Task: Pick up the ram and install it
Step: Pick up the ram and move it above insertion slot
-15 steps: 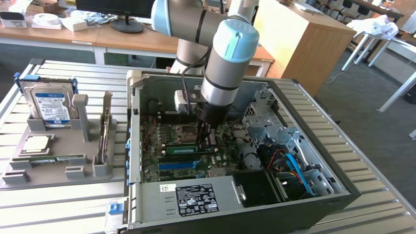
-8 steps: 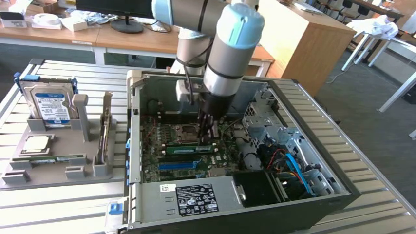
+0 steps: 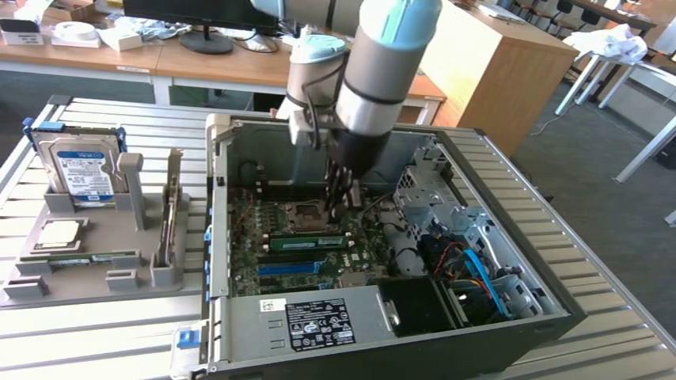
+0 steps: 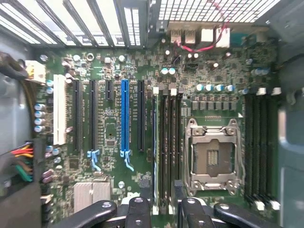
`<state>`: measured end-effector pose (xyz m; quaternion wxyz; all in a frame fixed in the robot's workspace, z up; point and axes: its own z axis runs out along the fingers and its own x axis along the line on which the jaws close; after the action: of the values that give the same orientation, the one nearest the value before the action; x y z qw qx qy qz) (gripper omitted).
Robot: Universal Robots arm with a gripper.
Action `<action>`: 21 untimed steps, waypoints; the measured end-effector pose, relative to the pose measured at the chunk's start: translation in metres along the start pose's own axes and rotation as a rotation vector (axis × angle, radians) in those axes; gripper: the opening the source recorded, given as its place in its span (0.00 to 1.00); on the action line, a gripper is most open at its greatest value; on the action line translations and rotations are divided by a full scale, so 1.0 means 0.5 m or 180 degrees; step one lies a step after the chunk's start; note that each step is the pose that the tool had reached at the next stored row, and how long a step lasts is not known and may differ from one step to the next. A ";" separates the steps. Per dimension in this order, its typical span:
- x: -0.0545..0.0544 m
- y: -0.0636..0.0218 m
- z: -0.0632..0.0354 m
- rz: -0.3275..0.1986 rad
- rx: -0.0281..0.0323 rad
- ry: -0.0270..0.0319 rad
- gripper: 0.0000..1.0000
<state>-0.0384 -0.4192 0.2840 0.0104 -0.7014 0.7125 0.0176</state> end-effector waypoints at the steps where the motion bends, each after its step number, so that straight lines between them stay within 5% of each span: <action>1: 0.000 0.000 -0.009 0.0000 0.0000 0.0000 0.31; 12: -0.004 0.001 -0.097 0.0000 0.0000 0.0000 0.31; 21: -0.005 0.001 -0.134 0.0000 0.0000 0.0000 0.31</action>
<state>-0.0384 -0.4192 0.3510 0.0104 -0.7014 0.7125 0.0176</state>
